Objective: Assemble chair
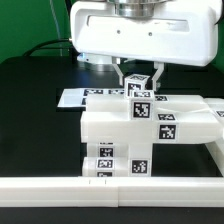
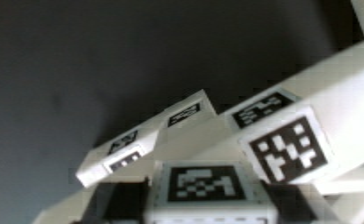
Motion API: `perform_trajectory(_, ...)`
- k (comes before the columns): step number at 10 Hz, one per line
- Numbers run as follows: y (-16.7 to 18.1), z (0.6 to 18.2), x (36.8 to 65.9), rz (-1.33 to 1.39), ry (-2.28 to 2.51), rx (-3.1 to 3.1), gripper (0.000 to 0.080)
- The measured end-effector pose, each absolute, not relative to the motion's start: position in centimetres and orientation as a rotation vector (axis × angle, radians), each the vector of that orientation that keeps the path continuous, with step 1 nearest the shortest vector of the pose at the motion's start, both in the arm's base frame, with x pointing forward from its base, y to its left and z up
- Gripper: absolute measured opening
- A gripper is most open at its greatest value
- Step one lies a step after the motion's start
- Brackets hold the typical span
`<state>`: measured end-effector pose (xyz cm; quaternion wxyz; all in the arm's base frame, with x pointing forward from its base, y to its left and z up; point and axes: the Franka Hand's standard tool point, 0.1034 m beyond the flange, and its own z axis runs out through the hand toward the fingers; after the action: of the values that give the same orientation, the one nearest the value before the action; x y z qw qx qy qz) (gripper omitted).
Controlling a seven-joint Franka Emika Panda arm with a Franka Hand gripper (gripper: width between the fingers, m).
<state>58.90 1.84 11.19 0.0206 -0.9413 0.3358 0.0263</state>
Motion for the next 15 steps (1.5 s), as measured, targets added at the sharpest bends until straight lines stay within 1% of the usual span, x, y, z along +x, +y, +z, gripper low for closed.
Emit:
perform_trajectory(6,2.29,11.22,59.07,0.107,1.767,-2.521,0.0289)
perform_trajectory(9,2.47,11.21,59.20,0.115,2.020,-2.316,0.0289)
perform_trajectory(10,2.50,11.20,59.19,0.116,2.042,-2.298,0.0355)
perform_trajectory(11,2.50,11.20,59.19,0.115,2.015,-2.321,0.0355)
perform_trajectory(12,2.49,11.20,59.20,0.113,1.978,-2.351,0.0543)
perform_trajectory(13,2.39,11.27,59.40,0.095,1.963,-2.357,0.0543)
perform_trajectory(14,2.40,11.25,59.38,0.095,1.947,-2.371,0.0629)
perform_trajectory(15,2.38,11.25,59.38,0.090,1.851,-2.444,0.0644)
